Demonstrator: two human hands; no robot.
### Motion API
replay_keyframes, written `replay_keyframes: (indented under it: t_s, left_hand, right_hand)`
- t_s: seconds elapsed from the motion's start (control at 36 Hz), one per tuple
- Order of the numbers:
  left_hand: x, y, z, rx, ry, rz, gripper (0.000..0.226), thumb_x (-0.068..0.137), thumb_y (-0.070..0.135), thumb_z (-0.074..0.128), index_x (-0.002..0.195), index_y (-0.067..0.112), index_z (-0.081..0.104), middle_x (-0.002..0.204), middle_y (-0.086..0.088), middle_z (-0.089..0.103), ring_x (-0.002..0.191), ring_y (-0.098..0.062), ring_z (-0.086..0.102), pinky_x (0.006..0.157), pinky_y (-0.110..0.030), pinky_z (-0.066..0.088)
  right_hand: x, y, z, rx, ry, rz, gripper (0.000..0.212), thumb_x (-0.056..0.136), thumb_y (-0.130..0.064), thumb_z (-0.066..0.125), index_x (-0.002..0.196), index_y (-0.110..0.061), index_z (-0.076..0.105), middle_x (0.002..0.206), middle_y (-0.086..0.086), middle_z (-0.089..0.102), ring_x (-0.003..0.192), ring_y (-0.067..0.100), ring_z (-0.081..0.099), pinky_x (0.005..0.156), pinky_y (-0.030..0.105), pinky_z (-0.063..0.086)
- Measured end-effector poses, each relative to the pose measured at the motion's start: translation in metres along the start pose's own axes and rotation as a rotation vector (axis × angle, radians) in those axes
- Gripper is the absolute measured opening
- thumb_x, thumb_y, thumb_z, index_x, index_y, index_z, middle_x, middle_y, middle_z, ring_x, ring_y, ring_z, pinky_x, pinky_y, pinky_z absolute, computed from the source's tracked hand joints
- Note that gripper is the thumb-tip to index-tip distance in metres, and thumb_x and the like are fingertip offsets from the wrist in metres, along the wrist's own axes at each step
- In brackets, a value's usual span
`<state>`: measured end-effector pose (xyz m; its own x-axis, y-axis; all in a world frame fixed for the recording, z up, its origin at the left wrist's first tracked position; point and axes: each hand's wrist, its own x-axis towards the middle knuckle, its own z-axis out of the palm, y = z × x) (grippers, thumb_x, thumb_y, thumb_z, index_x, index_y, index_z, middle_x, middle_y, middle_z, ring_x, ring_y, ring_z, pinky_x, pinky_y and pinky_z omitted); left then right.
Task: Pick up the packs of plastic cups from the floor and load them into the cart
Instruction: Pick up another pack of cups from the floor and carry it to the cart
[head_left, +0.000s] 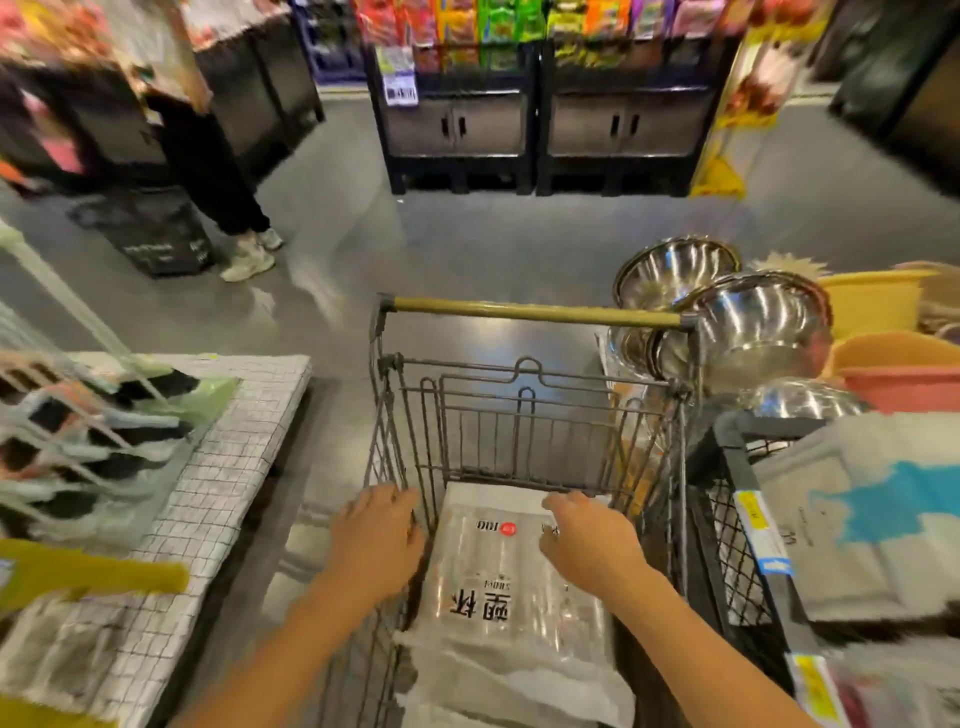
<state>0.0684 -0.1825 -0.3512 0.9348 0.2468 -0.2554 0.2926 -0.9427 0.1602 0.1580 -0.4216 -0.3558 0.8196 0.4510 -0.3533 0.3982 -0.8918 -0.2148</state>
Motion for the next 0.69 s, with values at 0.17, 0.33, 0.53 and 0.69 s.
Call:
replay_keyframes:
  t_s: [0.17, 0.33, 0.53, 0.69]
  left_hand:
    - [-0.064, -0.031, -0.078, 0.027, 0.160, -0.059, 0.044, 0.096, 0.041, 0.044, 0.138, 0.030, 0.050, 0.133, 0.002, 0.056, 0.119, -0.021, 0.054, 0.097, -0.038, 0.042]
    - [-0.171, -0.085, -0.133, 0.010, 0.158, -0.235, 0.049, 0.099, 0.043, 0.039, 0.146, 0.031, 0.038, 0.139, -0.002, 0.050, 0.125, -0.024, 0.049, 0.102, -0.040, 0.041]
    - [-0.346, -0.180, -0.152, -0.015, 0.261, -0.467, 0.050, 0.094, 0.052, 0.033, 0.141, 0.036, 0.042, 0.132, 0.003, 0.060, 0.120, -0.023, 0.057, 0.095, -0.030, 0.047]
    - [-0.531, -0.240, -0.147, -0.058, 0.315, -0.677, 0.044, 0.091, 0.049, 0.041, 0.131, 0.031, 0.049, 0.126, -0.002, 0.062, 0.115, -0.029, 0.060, 0.088, -0.042, 0.053]
  right_hand:
    - [-0.026, -0.077, -0.067, -0.153, 0.134, -0.240, 0.026, 0.100, -0.031, 0.044, 0.116, -0.014, 0.055, 0.102, 0.008, 0.057, 0.097, 0.032, 0.059, 0.072, 0.036, 0.040]
    - [-0.069, -0.177, -0.100, -0.235, 0.184, -0.446, 0.028, 0.100, -0.030, 0.042, 0.121, -0.016, 0.056, 0.108, 0.007, 0.061, 0.083, 0.029, 0.059, 0.069, 0.038, 0.051]
    - [-0.158, -0.324, -0.097, -0.288, 0.212, -0.700, 0.037, 0.100, -0.034, 0.042, 0.134, -0.023, 0.050, 0.129, 0.004, 0.061, 0.111, 0.028, 0.061, 0.086, 0.035, 0.051]
    - [-0.279, -0.453, -0.054, -0.327, 0.247, -0.985, 0.040, 0.100, -0.040, 0.040, 0.137, -0.029, 0.049, 0.135, -0.001, 0.057, 0.122, 0.023, 0.055, 0.098, 0.036, 0.047]
